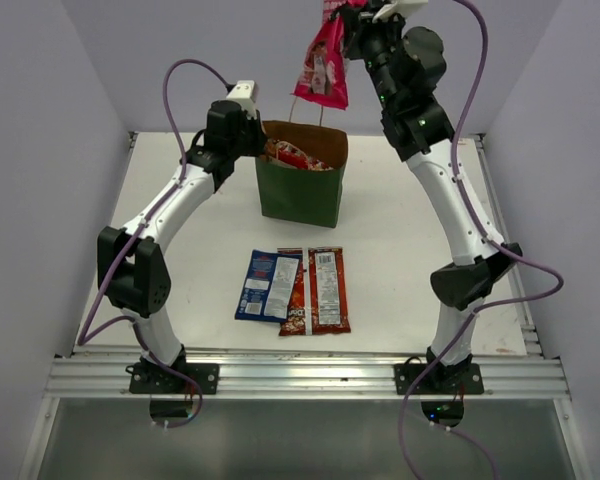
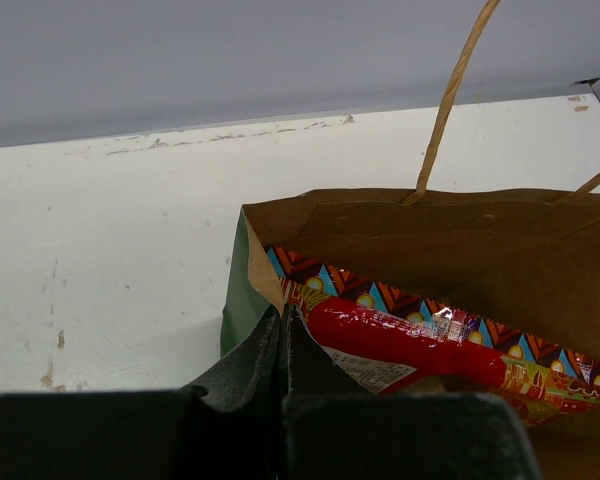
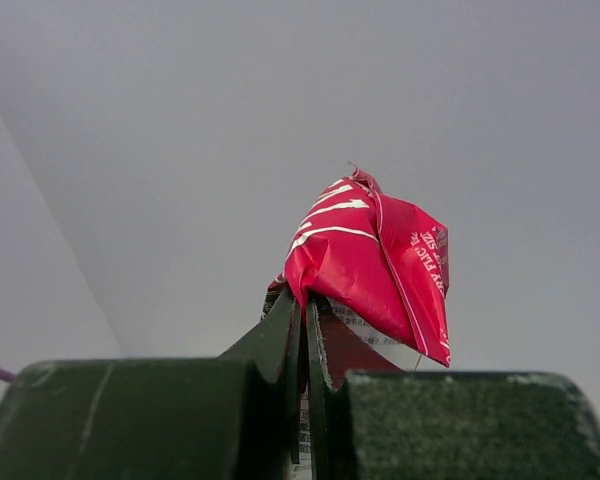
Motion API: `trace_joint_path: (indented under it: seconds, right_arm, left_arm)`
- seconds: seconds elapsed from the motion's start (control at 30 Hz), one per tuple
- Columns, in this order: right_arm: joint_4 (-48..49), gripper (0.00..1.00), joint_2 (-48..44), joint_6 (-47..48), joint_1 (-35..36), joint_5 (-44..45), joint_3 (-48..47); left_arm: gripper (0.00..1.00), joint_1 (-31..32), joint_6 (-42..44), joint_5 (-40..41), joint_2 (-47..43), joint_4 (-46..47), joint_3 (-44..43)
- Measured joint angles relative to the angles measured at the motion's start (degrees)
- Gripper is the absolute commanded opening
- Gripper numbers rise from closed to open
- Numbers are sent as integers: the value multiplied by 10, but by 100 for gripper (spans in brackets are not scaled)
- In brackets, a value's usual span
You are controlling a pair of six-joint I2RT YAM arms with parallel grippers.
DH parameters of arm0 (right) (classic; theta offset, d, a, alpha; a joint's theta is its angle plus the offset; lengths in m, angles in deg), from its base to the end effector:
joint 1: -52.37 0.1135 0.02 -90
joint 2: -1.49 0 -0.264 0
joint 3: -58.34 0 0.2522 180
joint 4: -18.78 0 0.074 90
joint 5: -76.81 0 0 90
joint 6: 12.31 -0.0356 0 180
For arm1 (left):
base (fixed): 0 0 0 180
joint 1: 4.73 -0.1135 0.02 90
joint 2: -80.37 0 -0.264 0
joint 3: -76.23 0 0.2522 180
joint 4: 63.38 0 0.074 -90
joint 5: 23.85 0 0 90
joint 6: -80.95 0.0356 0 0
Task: Place the snacks into the paper bag
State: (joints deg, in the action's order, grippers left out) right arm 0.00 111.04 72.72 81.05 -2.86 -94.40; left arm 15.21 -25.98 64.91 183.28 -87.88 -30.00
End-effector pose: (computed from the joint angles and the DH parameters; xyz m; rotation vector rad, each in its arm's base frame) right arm 0.3465 0.1823 0.5799 -0.0784 1.1592 0.4173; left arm 0.4067 -0.1484 0.3458 0.0662 1.9656 -0.4462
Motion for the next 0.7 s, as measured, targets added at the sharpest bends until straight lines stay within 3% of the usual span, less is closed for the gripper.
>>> trace_joint_path:
  seconds: [0.3, 0.7]
  right_arm:
    - [40, 0, -12, -65, -22, -96, 229]
    - [83, 0, -7, -70, -28, -242, 264]
  left_arm:
    - [0, 0, 0, 1, 4, 0, -2]
    - [0, 0, 0, 2, 6, 0, -3]
